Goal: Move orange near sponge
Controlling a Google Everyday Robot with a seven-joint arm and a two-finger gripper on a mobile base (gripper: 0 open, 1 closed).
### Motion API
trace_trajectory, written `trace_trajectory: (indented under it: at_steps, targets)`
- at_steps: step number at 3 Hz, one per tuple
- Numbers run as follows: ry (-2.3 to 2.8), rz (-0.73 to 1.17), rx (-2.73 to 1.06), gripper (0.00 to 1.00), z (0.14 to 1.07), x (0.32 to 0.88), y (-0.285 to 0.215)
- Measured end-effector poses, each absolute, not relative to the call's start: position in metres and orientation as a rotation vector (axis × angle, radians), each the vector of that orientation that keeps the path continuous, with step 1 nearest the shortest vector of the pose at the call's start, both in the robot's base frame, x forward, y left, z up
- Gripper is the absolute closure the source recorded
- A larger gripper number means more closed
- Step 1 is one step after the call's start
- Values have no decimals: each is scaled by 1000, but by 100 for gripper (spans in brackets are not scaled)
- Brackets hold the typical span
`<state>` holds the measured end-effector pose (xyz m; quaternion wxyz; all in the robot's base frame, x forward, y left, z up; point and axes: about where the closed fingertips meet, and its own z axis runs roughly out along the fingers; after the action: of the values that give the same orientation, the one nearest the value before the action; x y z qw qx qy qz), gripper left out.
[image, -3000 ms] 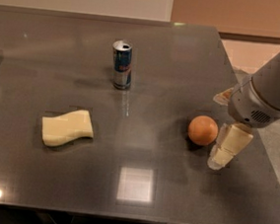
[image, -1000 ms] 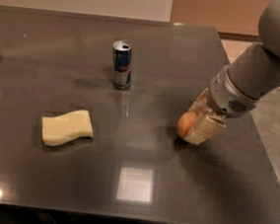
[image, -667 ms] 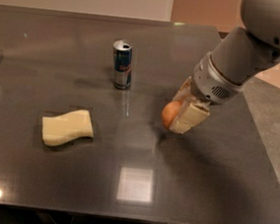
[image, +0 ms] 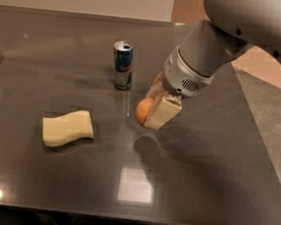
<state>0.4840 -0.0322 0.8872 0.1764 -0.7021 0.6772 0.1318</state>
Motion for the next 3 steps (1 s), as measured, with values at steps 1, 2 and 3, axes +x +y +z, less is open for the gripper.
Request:
trace_trajectory:
  at_steps: [1, 2, 3]
  targets:
    - [1878, 394, -2036, 100, 882, 480, -9]
    - [1836, 410, -2072, 100, 882, 473, 11]
    - [1808, 422, -2094, 100, 881, 468, 28]
